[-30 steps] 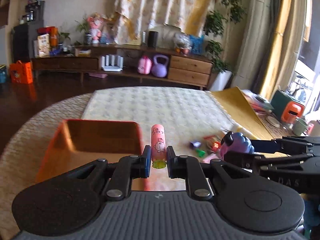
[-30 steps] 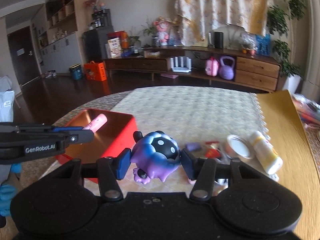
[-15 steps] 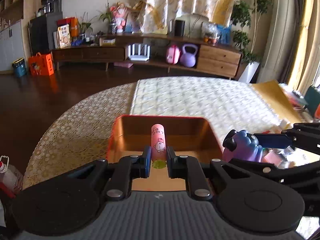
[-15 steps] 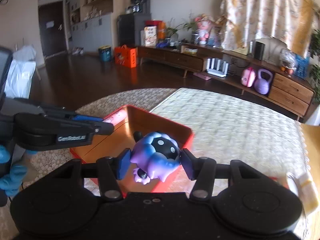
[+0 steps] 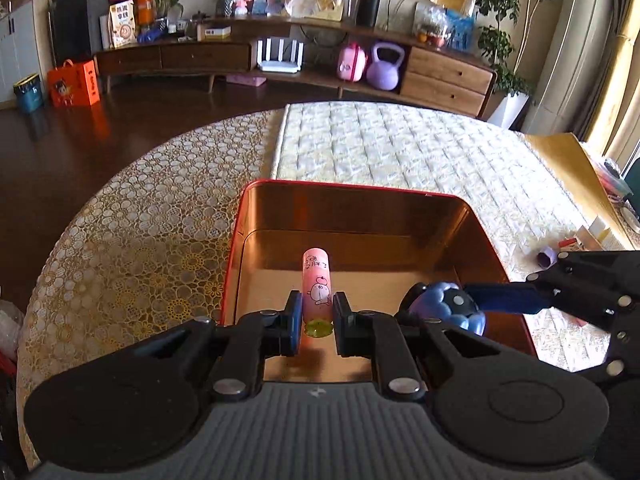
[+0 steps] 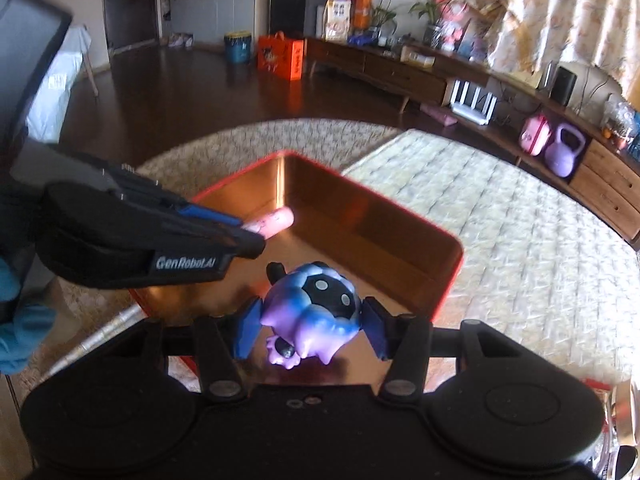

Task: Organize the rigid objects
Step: 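Carry both items over the red tin and open both tools to drop them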

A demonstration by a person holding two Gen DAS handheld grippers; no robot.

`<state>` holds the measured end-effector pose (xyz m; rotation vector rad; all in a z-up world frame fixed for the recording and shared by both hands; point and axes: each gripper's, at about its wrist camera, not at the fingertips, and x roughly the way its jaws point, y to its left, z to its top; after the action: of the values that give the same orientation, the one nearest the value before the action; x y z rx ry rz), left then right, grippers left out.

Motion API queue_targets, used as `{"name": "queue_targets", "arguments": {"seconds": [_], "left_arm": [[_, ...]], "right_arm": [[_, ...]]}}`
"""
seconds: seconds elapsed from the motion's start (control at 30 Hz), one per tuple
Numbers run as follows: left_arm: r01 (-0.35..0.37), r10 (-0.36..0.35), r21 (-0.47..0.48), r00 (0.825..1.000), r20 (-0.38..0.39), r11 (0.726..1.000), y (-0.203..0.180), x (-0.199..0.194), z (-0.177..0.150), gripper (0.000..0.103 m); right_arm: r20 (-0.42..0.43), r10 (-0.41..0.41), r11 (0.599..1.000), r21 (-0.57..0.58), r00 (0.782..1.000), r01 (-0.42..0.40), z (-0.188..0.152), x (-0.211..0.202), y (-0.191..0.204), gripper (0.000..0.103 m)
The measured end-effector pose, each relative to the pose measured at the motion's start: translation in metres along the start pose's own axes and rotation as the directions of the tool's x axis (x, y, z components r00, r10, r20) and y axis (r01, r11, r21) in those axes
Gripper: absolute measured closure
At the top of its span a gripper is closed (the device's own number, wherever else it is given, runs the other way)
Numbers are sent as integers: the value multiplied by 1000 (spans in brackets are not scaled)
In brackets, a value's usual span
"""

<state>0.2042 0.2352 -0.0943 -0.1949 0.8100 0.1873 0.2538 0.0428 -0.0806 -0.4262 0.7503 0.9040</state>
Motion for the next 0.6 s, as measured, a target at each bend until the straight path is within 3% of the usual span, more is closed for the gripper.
{"name": "queue_targets", "arguments": {"seconds": [0.6], "left_arm": [[10, -8, 23, 997, -71, 1000, -8, 14, -2, 87]], "right_arm": [[-40, 26, 999, 37, 999, -25, 0, 12, 0, 50]]}}
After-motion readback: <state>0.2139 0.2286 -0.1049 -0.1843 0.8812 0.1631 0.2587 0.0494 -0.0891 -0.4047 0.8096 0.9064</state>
